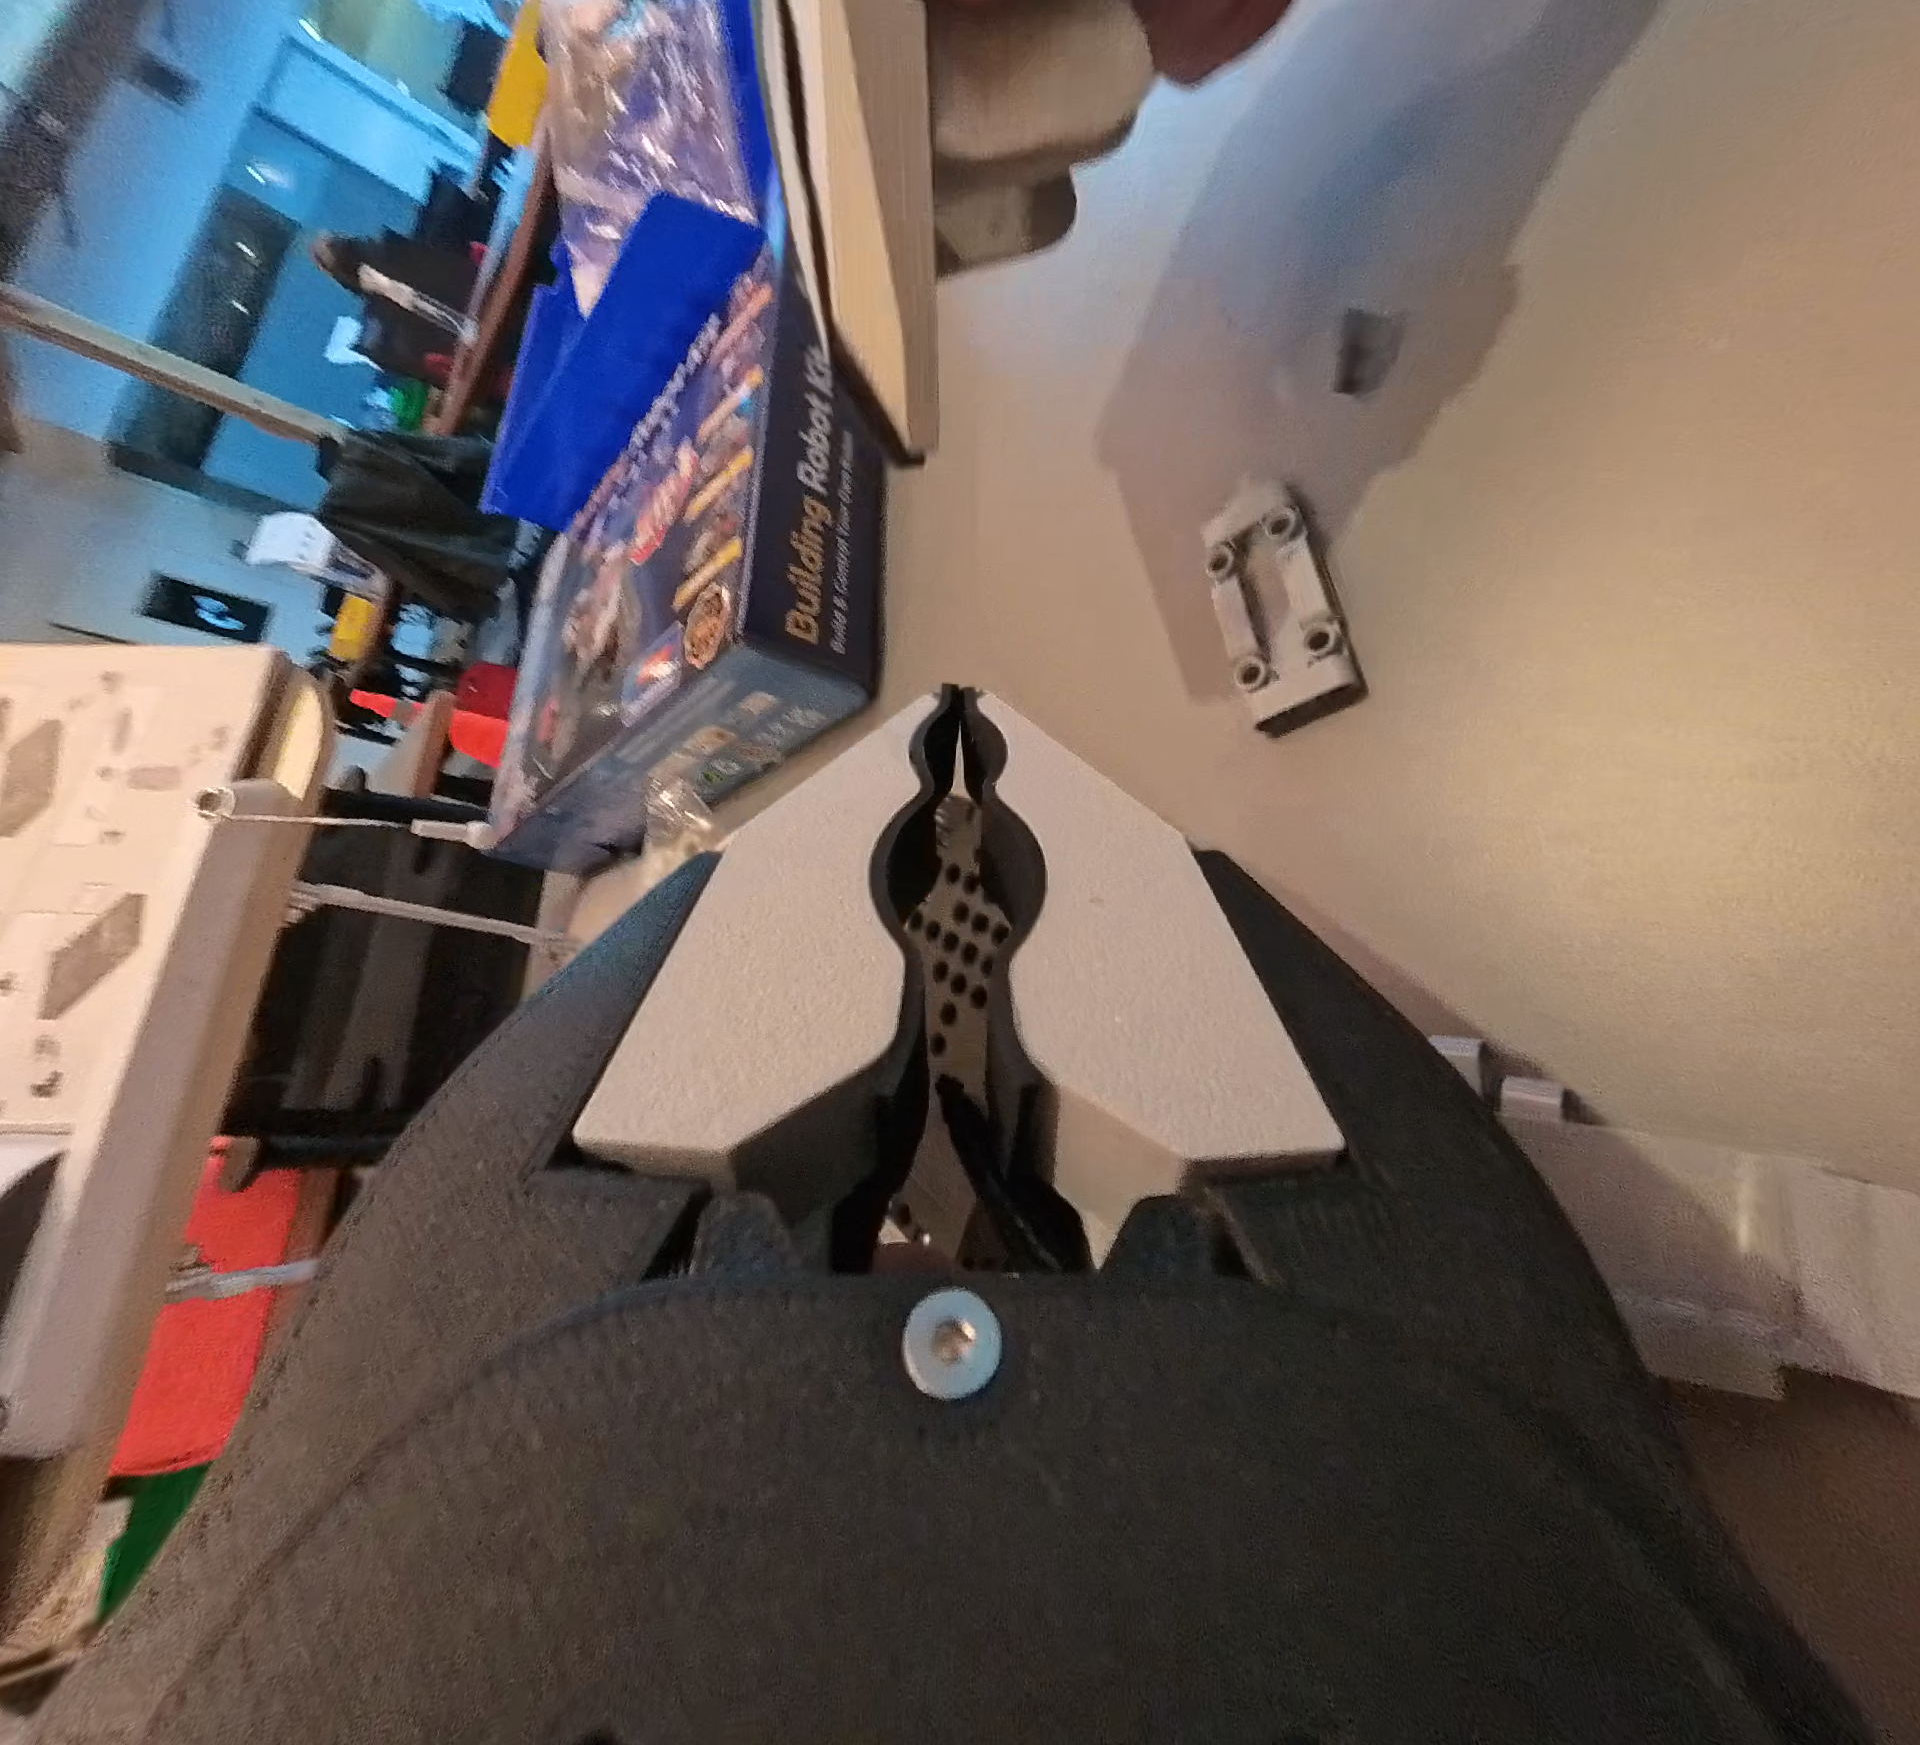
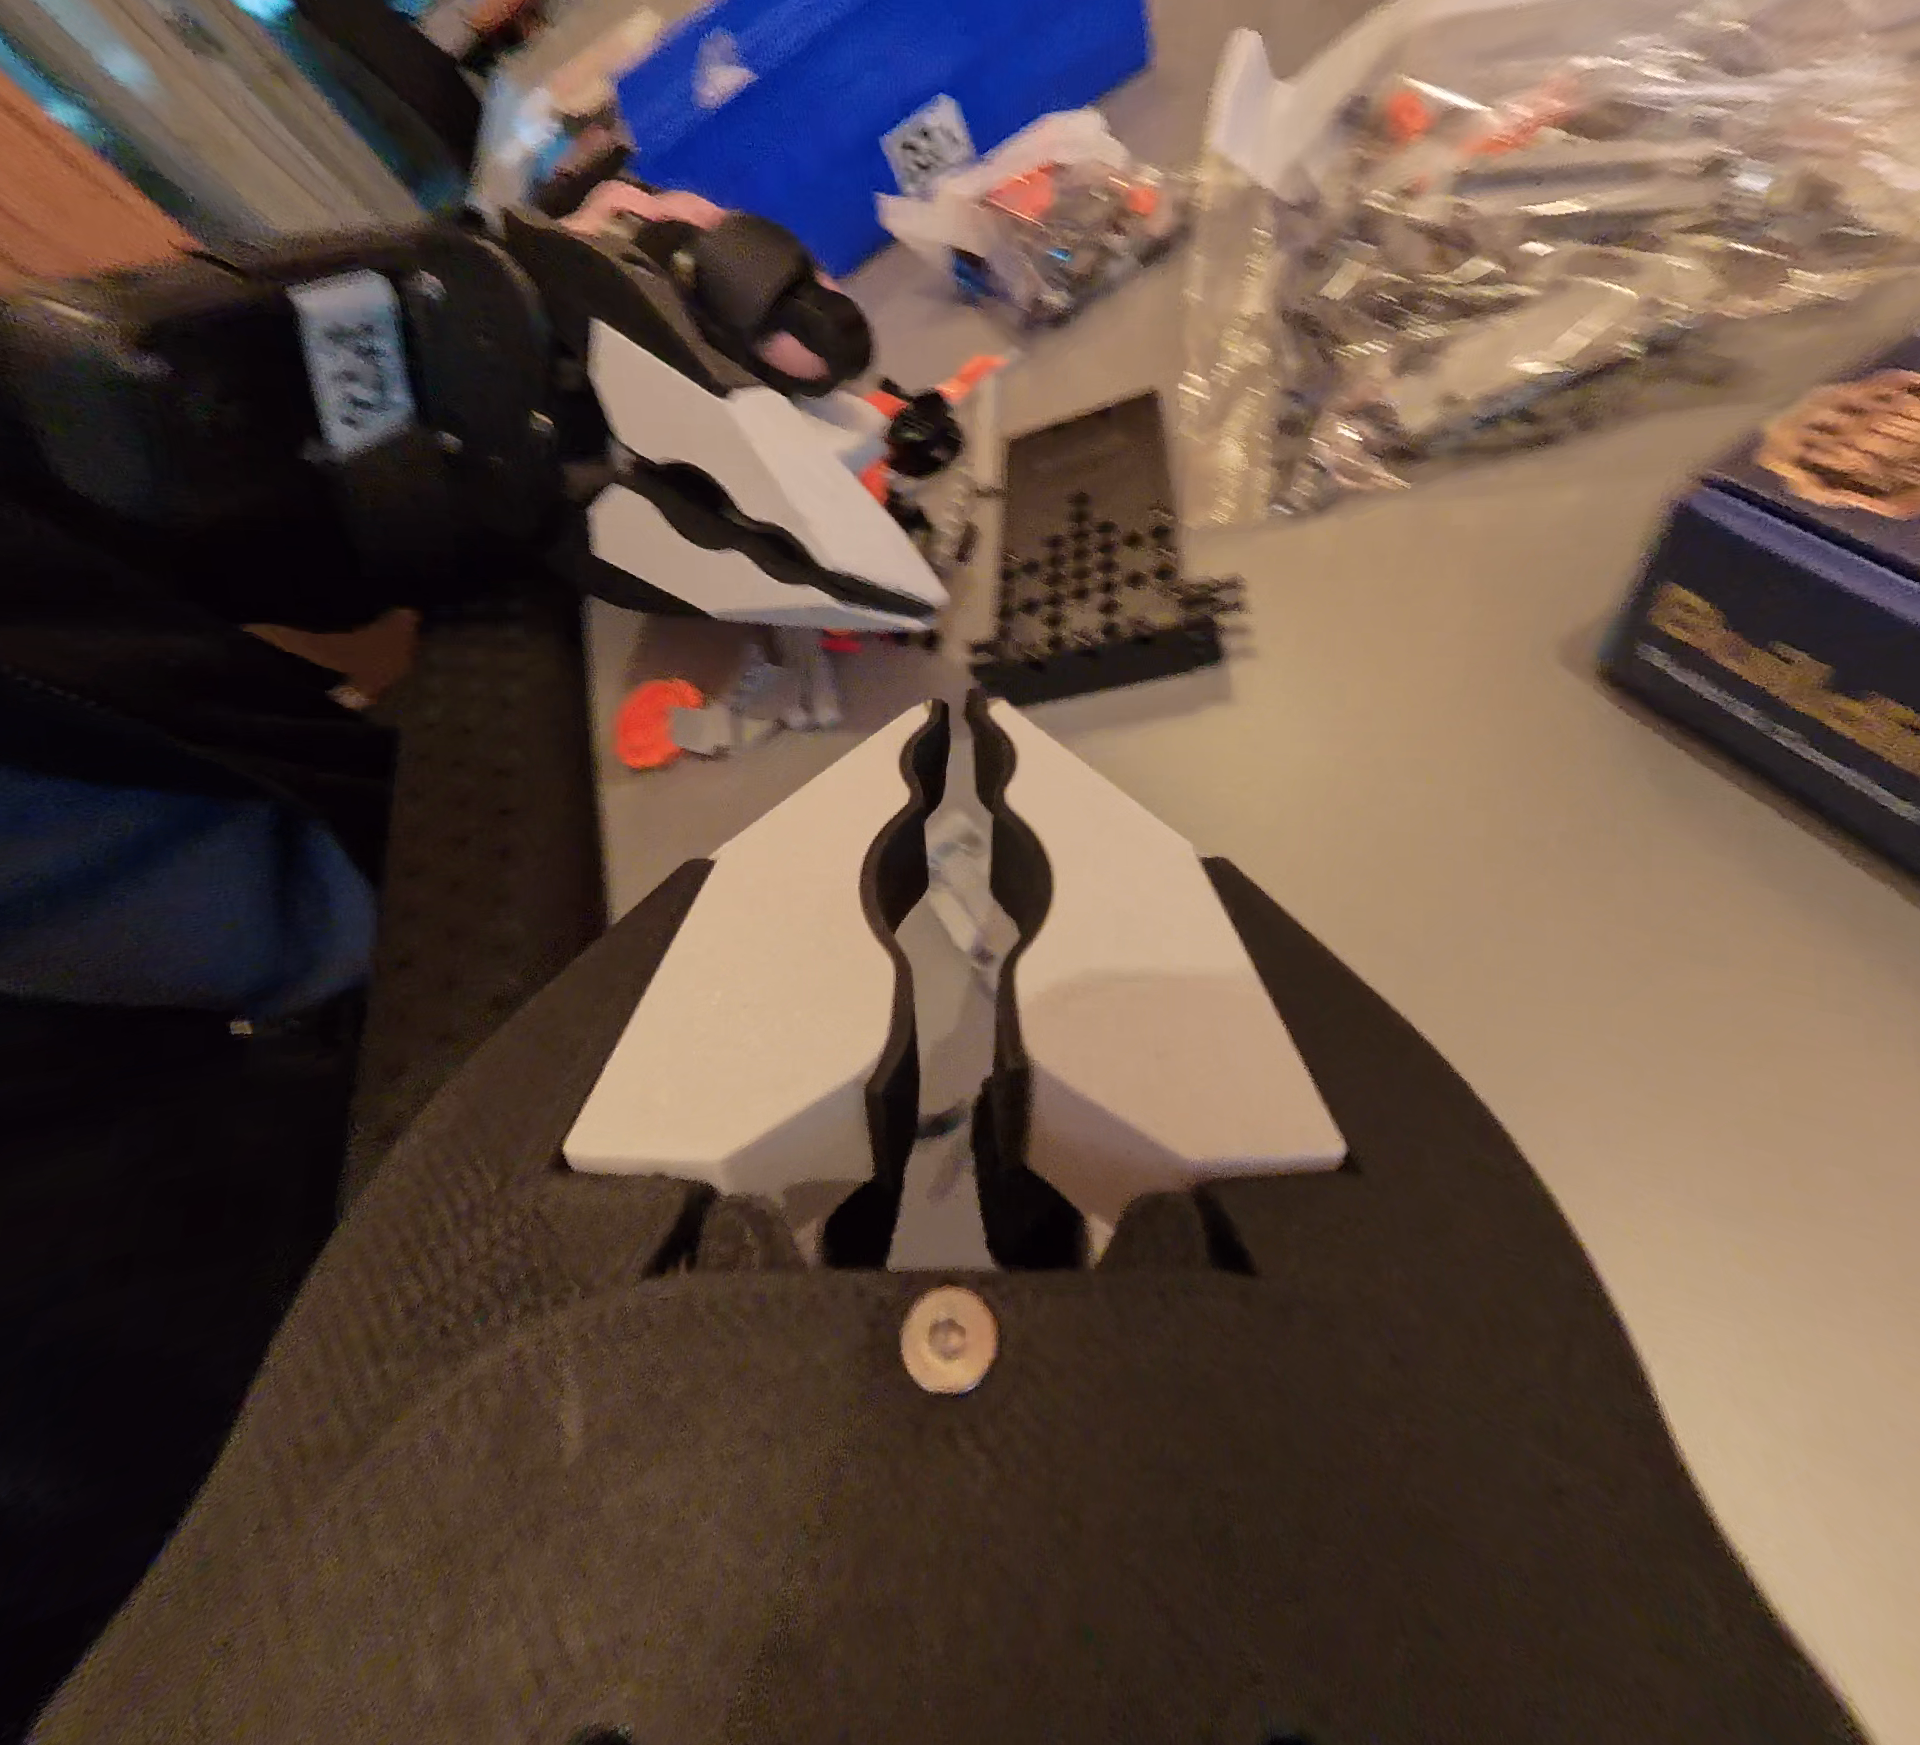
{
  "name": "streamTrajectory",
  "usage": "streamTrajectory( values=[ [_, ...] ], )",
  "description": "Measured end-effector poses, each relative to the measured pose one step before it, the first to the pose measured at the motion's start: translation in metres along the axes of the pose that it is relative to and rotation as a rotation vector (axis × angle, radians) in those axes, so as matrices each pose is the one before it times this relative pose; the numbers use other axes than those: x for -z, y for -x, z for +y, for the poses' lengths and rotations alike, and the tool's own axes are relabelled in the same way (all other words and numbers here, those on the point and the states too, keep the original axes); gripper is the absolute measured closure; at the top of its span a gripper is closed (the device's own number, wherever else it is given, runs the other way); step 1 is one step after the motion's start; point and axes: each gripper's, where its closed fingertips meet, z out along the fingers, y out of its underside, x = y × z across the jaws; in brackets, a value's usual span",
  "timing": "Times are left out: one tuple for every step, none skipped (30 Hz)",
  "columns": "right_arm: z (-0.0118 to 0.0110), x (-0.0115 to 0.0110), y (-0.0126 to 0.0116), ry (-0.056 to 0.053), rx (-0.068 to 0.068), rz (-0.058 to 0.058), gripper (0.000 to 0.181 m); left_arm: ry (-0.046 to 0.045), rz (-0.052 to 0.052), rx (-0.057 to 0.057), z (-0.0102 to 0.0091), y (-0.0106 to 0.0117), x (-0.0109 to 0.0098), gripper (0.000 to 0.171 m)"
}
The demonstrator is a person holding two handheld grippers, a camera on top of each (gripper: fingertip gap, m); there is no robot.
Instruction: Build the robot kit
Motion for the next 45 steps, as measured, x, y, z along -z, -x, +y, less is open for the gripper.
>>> streamTrajectory(
  values=[
    [0.00343, 0.00613, -0.01084, 0.0046, -0.0023, 0.0481, 0.177, 0.00932, 0.0111, 0.0119, 0.00305, -0.00151, -0.00152, 0.171],
    [0.00289, 0.00603, -0.00689, -0.0037, -0.0205, 0.0168, 0.178, 0.00508, 0.0122, 0.0002, 0.00148, -0.00263, -0.00087, 0.171],
    [0.00535, 0.00546, -0.00406, 0.0092, -0.0207, 0.0, 0.176, 0.01301, 0.0165, -0.0045, 0.00197, -0.00357, -0.00132, 0.171],
    [0.00652, 0.00573, -0.00642, 0.0132, -0.0076, 0.0223, 0.174, 0.00976, 0.0094, -0.0011, 0.00106, -0.00251, -0.00119, 0.171],
    [0.0055, 0.00703, -0.00683, 0.008, -0.003, 0.0297, 0.174, -0.00445, 0.0053, 0.0028, -0.00127, -0.00177, -0.00042, 0.171],
    [0.00309, 0.00789, -0.00312, -0.005, -0.0033, 0.011, 0.174, -0.0032, 0.0162, 0.0103, -0.00159, -0.00268, -0.00024, 0.171],
    [0.001, 0.00823, -0.00165, -0.0172, -0.0083, 0.0056, 0.174, 0.00257, 0.0243, 0.0206, -0.00135, -0.0031, -0.00086, 0.171],
    [0.00068, 0.00731, -0.00267, -0.018, -0.0099, 0.0145, 0.174, 0.00416, 0.0237, 0.0269, -0.00169, -0.00271, -0.00149, 0.168],
    [0.00267, 0.00522, -0.00327, -0.003, -0.003, 0.022, 0.174, -0.00106, 0.0213, 0.0239, -0.00331, -0.00282, -0.00132, 0.16],
    [0.00346, 0.00372, -0.00207, 0.0025, 0.0108, 0.0213, 0.174, 0.00032, 0.0308, 0.0236, -0.00377, -0.00461, -0.0013, 0.154],
    [0.00286, 0.00341, -0.00115, 0.0003, 0.0071, 0.0171, 0.174, 0.00668, 0.0458, 0.0267, -0.00311, -0.00698, -0.00255, 0.149],
    [0.00174, 0.00331, -0.00027, -0.005, -0.001, 0.0103, 0.174, 0.0191, 0.0505, 0.0293, -0.00117, -0.00804, -0.00448, 0.14],
    [0.00108, 0.00288, 0.00042, -0.0104, 0.0016, 0.0062, 0.174, 0.03066, 0.0412, 0.0215, 0.00101, -0.00702, -0.00583, 0.132],
    [0.00234, 0.0023, 0.00138, -0.0032, 0.0045, 0.0004, 0.174, 0.02021, 0.0056, 0.0087, -0.00007, -0.00235, -0.006, 0.128],
    [0.00393, 0.00178, 0.00076, 0.0062, 0.0002, 0.0027, 0.174, 0.01655, -0.0032, -0.0039, -0.00028, -0.00095, -0.00502, 0.127],
    [0.00446, 0.00116, -0.00033, 0.0056, -0.003, 0.0069, 0.174, 0.01388, -0.0029, -0.0087, -0.00079, -0.00065, -0.00339, 0.129],
    [0.00479, 0.00052, 0.00067, 0.0056, -0.0016, -0.0001, 0.174, 0.01533, -0.0109, 0.0064, -0.00087, 0.00158, -0.00255, 0.132],
    [0.00473, 0.00055, 0.00112, 0.0068, -0.0014, -0.0028, 0.174, 0.01503, -0.0049, 0.0153, -0.0008, 0.00128, -0.0025, 0.133],
    [0.00327, 0.00142, 0.00005, 0.0011, 0.0004, 0.0069, 0.174, 0.01617, -0.0018, 0.008, -0.0002, 0.00016, -0.00293, 0.132],
    [0.00056, 0.00221, 0.00059, -0.0103, 0.0045, 0.0062, 0.174, 0.01086, -0.0174, -0.0062, -0.00043, 0.00167, -0.0027, 0.131],
    [-0.00065, 0.00251, 0.00123, -0.0129, 0.0029, 0.001, 0.175, 0.00879, -0.0188, -0.0101, -0.00037, 0.00143, -0.00218, 0.128],
    [-0.0005, 0.00254, 0.00016, -0.0089, 0.003, 0.007, 0.175, 0.01185, -0.0053, -0.0052, 0.00019, -0.00035, -0.00201, 0.125],
    [0.00008, 0.00316, -0.00021, -0.0029, 0.0048, 0.0114, 0.174, 0.02017, -0.0021, 0.0023, 0.00157, 0.00013, -0.00239, 0.122],
    [0.0015, 0.00397, 0.00002, 0.0081, 0.0039, 0.0146, 0.172, 0.00613, -0.0109, 0.0106, -0.00021, 0.0026, -0.0015, 0.121],
    [0.00282, 0.00506, -0.00072, 0.0159, 0.0094, 0.0275, 0.171, 0.00635, -0.001, 0.0155, -0.00012, 0.00176, -0.00093, 0.119],
    [0.00568, 0.0059, -0.0004, 0.0282, 0.0097, 0.0294, 0.168, 0.00837, 0.0093, 0.0111, 0.00001, 0.00019, -0.0007, 0.119],
    [0.00774, 0.00631, 0.00008, 0.0353, 0.0011, 0.0244, 0.162, 0.00799, 0.003, 0.0021, 0.00011, 0.00067, -0.00057, 0.119],
    [0.00808, 0.00722, -0.00288, 0.0299, -0.0051, 0.0412, 0.158, 0.00372, -0.0015, 0.004, -0.00031, 0.00121, -0.00118, 0.119],
    [0.00961, 0.00723, -0.0033, 0.034, -0.0079, 0.0404, 0.153, -0.00489, -0.0001, 0.0075, -0.00137, 0.00046, -0.00162, 0.119],
    [0.01062, 0.00642, -0.00181, 0.0353, -0.0099, 0.0245, 0.148, -0.00592, -0.0049, 0.0092, -0.00182, 0.00067, -0.00197, 0.119],
    [0.0081, 0.00563, -0.00187, 0.0178, -0.0074, 0.0214, 0.149, -0.00703, -0.0045, 0.0066, -0.00199, 0.00034, -0.00191, 0.12],
    [0.00376, 0.00453, -0.00031, -0.0074, -0.0025, 0.0146, 0.151, -0.00737, 0.0038, 0.0066, -0.00206, -0.00116, -0.00189, 0.123],
    [0.00245, 0.00286, 0.00353, -0.0079, 0.002, -0.0064, 0.153, -0.0057, 0.0076, 0.0123, -0.00188, -0.00162, -0.00198, 0.127],
    [0.00108, 0.00187, 0.00378, -0.007, 0.0106, 0.0003, 0.155, -0.0055, 0.002, 0.0085, -0.0017, -0.00076, -0.00189, 0.129],
    [-0.00071, 0.00109, 0.00433, -0.0109, 0.0201, 0.0031, 0.156, -0.00357, -0.0063, 0.0007, -0.00107, 0.00069, -0.00147, 0.131],
    [-0.00254, -0.00023, 0.00682, -0.0119, 0.0216, -0.0125, 0.157, 0.00012, -0.0042, -0.0036, -0.0005, 0.00064, -0.00071, 0.131],
    [-0.00526, -0.00199, 0.00752, -0.0165, 0.0182, -0.0189, 0.158, -0.00057, 0.0033, -0.0058, -0.00038, -0.00072, -0.00013, 0.132],
    [-0.00635, -0.00439, 0.00848, -0.0116, 0.0234, -0.0283, 0.157, -0.00653, 0.0027, -0.0079, -0.00023, -0.00119, -0.00002, 0.135],
    [-0.00571, -0.00691, 0.00891, 0.0035, 0.0378, -0.0332, 0.156, -0.01128, 0.001, -0.0111, -0.00019, -0.00088, 0.00048, 0.136],
    [-0.00557, -0.00885, 0.00513, 0.0131, 0.0428, -0.018, 0.154, -0.01345, 0.0159, -0.0087, -0.00024, -0.00237, 0.00166, 0.135],
    [-0.0052, -0.01005, 0.00248, 0.0238, 0.0362, -0.0134, 0.15, -0.00407, 0.0092, 0.0232, 0.00043, 0.00053, 0.00294, 0.132],
    [-0.00625, -0.01069, 0.00169, 0.0216, 0.0333, -0.0207, 0.147, -0.01159, 0.0071, 0.0354, -0.00089, 0.00197, 0.00501, 0.129],
    [-0.00727, -0.0108, 0.00038, 0.0162, 0.036, -0.0198, 0.145, -0.02375, 0.0094, 0.03, -0.00282, 0.00198, 0.00751, 0.128],
    [-0.0069, -0.01104, -0.00082, 0.0191, 0.041, -0.0166, 0.141, -0.01961, -0.0018, 0.0225, -0.00245, 0.00367, 0.00872, 0.123],
    [-0.00747, -0.01115, -0.00163, 0.016, 0.0438, -0.0144, 0.137, -0.01742, -0.0083, 0.0048, -0.00142, 0.0044, 0.00946, 0.12]
  ],
)
